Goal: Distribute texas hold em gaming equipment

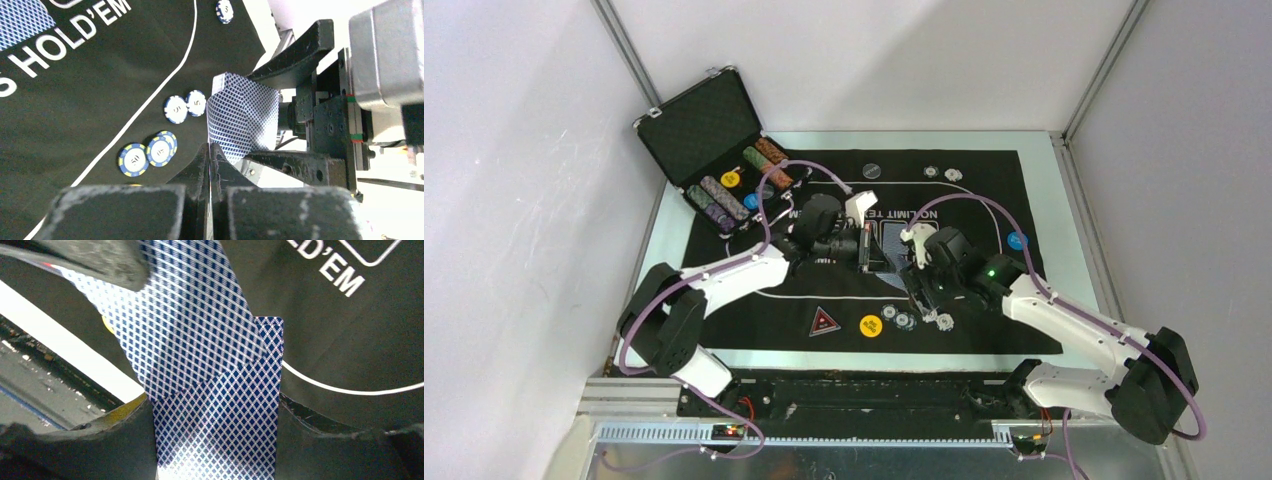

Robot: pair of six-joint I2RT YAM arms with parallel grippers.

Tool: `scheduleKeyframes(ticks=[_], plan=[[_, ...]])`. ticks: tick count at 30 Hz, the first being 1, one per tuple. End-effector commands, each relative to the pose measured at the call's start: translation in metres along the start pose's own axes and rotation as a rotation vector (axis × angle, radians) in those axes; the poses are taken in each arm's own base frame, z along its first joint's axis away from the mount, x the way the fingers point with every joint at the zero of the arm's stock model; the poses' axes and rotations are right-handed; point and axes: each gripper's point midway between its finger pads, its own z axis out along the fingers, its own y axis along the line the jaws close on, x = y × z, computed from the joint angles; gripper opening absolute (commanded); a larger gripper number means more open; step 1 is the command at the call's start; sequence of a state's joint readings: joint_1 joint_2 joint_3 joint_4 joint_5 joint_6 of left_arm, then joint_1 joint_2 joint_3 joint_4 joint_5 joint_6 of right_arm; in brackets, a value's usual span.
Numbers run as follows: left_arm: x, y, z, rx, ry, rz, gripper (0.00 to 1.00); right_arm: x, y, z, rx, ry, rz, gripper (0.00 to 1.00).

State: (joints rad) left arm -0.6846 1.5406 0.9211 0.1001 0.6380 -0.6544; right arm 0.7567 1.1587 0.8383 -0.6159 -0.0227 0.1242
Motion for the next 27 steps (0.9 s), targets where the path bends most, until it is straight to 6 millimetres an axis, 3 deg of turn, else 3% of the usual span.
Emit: scheduleKeyframes(ticks=[1,7,16,20,22,23,24,25,26,27], plan=[[-0.013,-0.012,-0.015,-0.018,0.003,0.128,0.0,-0.032,-0.018,-0.01,0.094,-0.127,0.052,0.0],[-0.026,-0.038,-0.025,0.068,0.043,0.264,0.0,-0.032,-0.039,-0.014,0.187,-0.14,0.098,0.0],[-0.044,-0.054,-0.027,0.159,0.108,0.416,0.0,-0.03,-0.061,-0.015,0.26,-0.141,0.161,0.0],[-0.05,-0.035,-0.023,0.102,0.177,0.487,0.0,-0.028,-0.076,-0.02,0.322,-0.153,0.191,0.0],[-0.064,-0.021,-0.017,0.043,0.205,0.56,0.0,-0.028,-0.085,-0.026,0.358,-0.174,0.226,0.0],[-0.06,-0.012,-0.019,0.022,0.251,0.61,0.0,-0.028,-0.088,-0.028,0.373,-0.18,0.236,0.0],[-0.068,-0.015,-0.02,0.026,0.251,0.667,0.0,-0.028,-0.089,-0.029,0.378,-0.187,0.246,0.0],[-0.059,-0.002,-0.02,0.023,0.316,0.713,0.0,-0.028,-0.093,-0.033,0.391,-0.199,0.256,0.0],[-0.065,-0.003,-0.02,0.024,0.32,0.76,0.0,-0.029,-0.094,-0.034,0.393,-0.208,0.262,0.0],[-0.063,0.009,-0.018,0.01,0.361,0.793,0.0,-0.029,-0.096,-0.036,0.404,-0.213,0.27,0.0]])
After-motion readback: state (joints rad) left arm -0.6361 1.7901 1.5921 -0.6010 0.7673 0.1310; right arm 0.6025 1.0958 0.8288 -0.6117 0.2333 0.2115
